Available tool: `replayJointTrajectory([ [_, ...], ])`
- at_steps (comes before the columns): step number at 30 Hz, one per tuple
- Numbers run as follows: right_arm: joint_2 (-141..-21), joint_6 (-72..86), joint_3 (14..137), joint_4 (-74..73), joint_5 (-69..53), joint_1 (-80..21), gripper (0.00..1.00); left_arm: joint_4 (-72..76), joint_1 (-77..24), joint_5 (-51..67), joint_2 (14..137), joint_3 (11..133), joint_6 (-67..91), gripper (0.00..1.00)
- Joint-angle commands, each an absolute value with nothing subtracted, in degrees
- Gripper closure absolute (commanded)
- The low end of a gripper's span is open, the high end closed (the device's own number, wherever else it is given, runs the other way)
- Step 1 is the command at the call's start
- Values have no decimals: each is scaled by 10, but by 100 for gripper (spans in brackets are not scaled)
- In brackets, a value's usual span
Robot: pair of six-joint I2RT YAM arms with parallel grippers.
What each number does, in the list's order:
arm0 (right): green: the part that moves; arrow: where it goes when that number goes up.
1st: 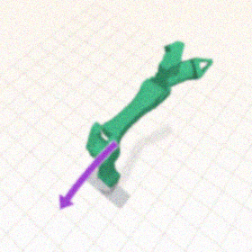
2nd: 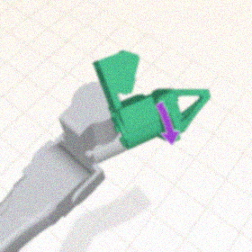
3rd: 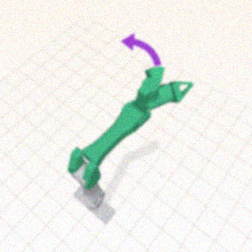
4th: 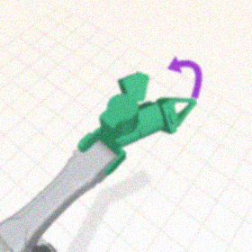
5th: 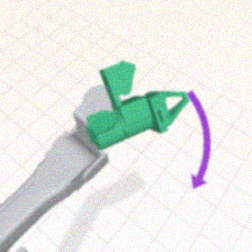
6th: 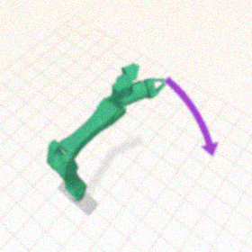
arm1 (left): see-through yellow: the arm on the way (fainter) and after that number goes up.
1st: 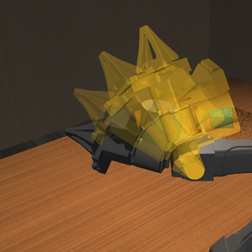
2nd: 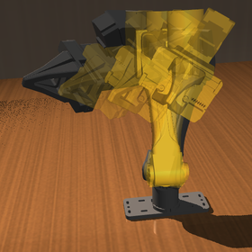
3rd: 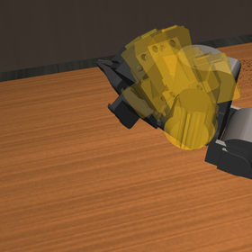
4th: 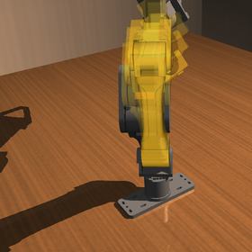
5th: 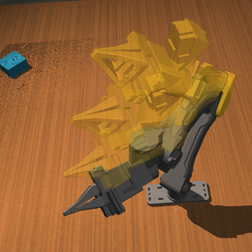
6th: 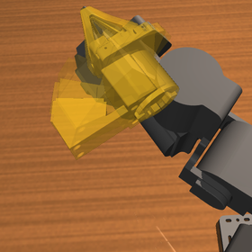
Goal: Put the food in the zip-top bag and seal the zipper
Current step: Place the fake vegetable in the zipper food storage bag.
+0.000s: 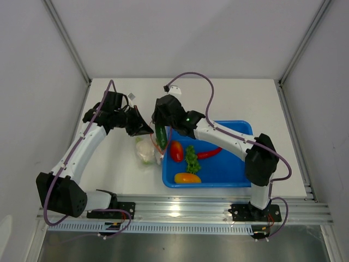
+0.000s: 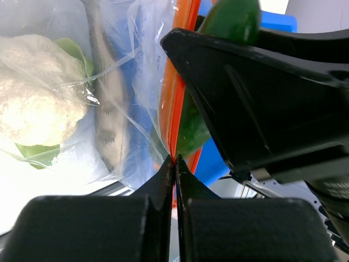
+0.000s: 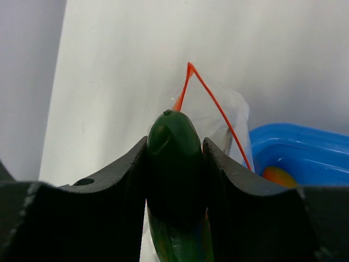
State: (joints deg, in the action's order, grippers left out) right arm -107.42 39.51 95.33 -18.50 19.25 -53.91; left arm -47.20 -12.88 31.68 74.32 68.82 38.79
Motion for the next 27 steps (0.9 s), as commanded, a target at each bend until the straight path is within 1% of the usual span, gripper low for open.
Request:
replayJointTrajectory([
  [1,-1036,382,939,-173,228,-543,98,-470,-130,330,722,713,397,99],
  [4,-1034,385,952,-195,234,-543,91,-468,-130,330,722,711,401,99],
  [5,-1035,389,958,-205,236,-543,84,-465,-130,333,722,711,403,100],
  [7,-1035,391,971,-224,226,-543,76,-463,-130,335,724,713,404,99],
  [8,-1036,390,974,-229,221,-543,66,-464,-131,335,725,715,404,100],
  [10,-1037,384,985,-243,204,-542,59,-462,-130,335,727,715,404,100],
  [11,-1038,375,989,-244,199,-542,53,-461,-130,335,726,715,404,99],
  [13,-1039,367,998,-253,181,-541,49,-461,-131,335,728,715,403,99],
  [14,-1039,364,999,-257,175,-541,43,-461,-130,335,728,715,403,100],
  [15,-1039,355,1001,-264,165,-541,40,-461,-130,336,728,715,402,99],
  [16,-1038,352,1003,-270,163,-541,34,-462,-130,336,728,715,400,99],
  [17,-1037,350,1004,-274,160,-541,31,-462,-130,334,727,714,399,99],
  [19,-1031,345,1004,-287,156,-541,30,-465,-130,330,725,714,397,99],
  [22,-1013,339,1001,-300,165,-541,30,-470,-130,328,723,715,392,99],
  [27,-977,310,998,-319,178,-541,32,-480,-130,321,721,715,380,100],
])
